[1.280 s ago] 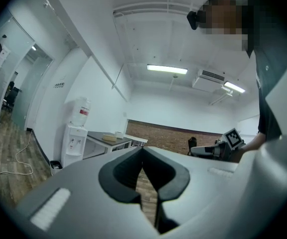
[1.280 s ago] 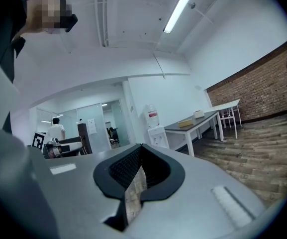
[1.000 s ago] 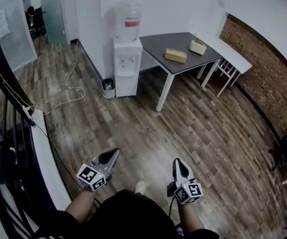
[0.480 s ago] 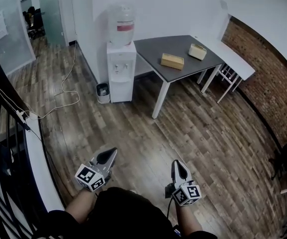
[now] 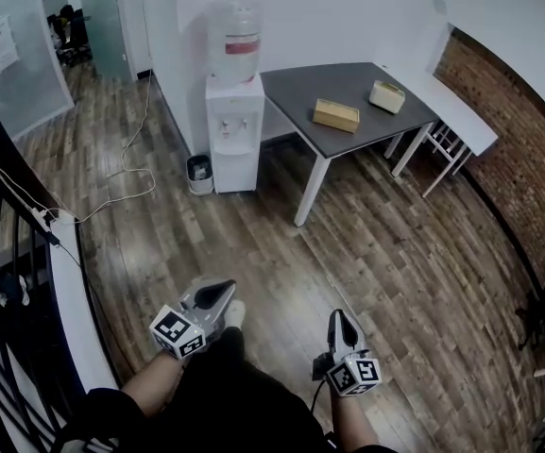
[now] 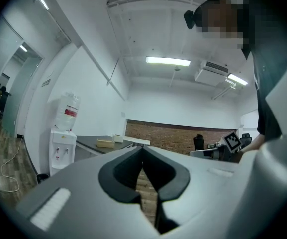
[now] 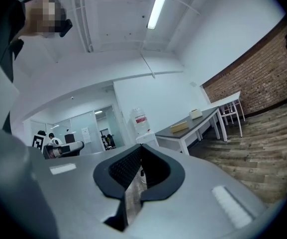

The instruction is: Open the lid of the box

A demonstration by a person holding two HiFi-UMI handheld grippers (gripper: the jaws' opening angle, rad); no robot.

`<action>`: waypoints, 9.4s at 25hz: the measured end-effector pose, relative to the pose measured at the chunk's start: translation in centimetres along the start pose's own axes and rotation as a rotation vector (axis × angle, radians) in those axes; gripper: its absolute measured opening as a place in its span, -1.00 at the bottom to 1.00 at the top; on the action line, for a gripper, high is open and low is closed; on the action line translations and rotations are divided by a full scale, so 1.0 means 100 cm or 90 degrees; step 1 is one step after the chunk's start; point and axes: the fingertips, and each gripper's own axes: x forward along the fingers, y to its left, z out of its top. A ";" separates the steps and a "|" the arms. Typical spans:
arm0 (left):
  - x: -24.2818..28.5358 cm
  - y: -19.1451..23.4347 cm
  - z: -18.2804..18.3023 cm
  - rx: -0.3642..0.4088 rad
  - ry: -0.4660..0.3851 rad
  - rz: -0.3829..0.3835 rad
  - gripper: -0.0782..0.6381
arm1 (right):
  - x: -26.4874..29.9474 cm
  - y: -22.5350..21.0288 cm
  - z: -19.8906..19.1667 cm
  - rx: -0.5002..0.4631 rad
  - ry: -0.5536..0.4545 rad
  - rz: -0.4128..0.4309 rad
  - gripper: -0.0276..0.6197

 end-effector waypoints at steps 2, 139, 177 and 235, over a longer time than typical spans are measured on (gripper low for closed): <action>0.014 0.011 0.000 -0.006 -0.007 -0.008 -0.78 | 0.012 -0.003 0.003 -0.007 -0.002 -0.004 -0.91; 0.702 0.480 -0.111 -0.167 0.292 0.098 -0.56 | 0.681 -0.471 0.138 -0.049 0.218 -0.142 -0.77; 0.698 0.486 -0.115 -0.281 0.291 0.095 -0.54 | 0.702 -0.479 0.097 0.021 0.314 -0.135 -0.71; 0.698 0.490 -0.116 -0.234 0.303 0.132 -0.54 | 0.646 -0.576 0.137 -0.010 0.277 -0.319 -0.81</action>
